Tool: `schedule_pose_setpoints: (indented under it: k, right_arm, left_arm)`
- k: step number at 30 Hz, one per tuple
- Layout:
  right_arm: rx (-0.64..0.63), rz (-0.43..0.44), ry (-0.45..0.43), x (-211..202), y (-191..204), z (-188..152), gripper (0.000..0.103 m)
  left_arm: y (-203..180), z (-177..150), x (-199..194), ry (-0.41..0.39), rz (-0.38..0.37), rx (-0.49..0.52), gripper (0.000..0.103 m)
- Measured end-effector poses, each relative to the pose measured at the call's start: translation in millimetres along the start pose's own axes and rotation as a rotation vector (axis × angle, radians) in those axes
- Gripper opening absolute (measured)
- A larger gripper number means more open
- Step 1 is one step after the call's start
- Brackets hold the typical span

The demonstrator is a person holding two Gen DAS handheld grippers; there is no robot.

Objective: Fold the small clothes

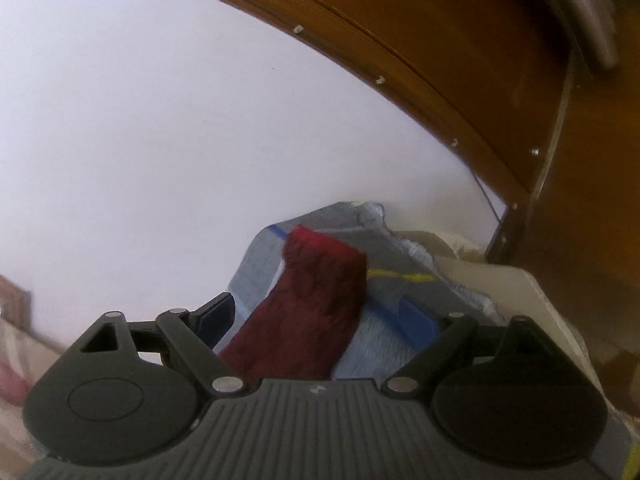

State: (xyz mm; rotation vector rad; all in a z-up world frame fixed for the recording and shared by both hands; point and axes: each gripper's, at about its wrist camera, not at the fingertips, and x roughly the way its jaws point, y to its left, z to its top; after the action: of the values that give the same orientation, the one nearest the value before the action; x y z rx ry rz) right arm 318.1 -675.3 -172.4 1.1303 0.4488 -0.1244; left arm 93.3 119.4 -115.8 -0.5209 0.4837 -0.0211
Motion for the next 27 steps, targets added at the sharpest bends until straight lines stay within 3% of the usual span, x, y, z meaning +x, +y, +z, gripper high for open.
schedule_pose_setpoints:
  k: [2,4,6,8,12,16,22,27]
  right_arm:
    - [-0.011,0.015,0.015,19.0,2.8,-0.6,0.087]
    - [-0.032,0.007,0.036,31.9,3.5,-0.3,0.076]
    - [-0.116,-0.053,0.044,41.3,12.7,-1.5,0.036]
    - [-0.179,-0.094,0.047,33.8,19.8,-3.3,0.015]
    - [-0.168,-0.046,-0.078,-7.9,21.7,7.0,0.015]
    - [-0.179,-0.003,-0.115,-50.9,40.1,11.7,0.015]
    - [-0.272,0.034,-0.14,-84.9,113.2,-3.6,0.015]
    - [-0.349,0.139,-0.109,-69.0,193.2,-44.7,0.015]
  left_arm:
    - [1.5,-0.1,3.4,0.006,0.007,-0.016,0.101]
    - [0.7,-1.1,3.8,0.001,0.009,-0.014,0.101]
    - [-1.5,-1.5,4.7,0.004,0.012,-0.002,0.102]
    - [-1.5,-1.8,4.9,0.003,0.012,0.0,0.102]
    - [2.7,-2.1,3.2,-0.004,-0.007,-0.017,0.102]
    - [7.1,-2.1,2.0,-0.01,-0.03,-0.041,0.103]
    - [12.1,-0.9,0.4,-0.007,-0.063,-0.056,0.103]
    - [12.9,14.0,-5.2,0.016,-0.06,-0.069,0.103]
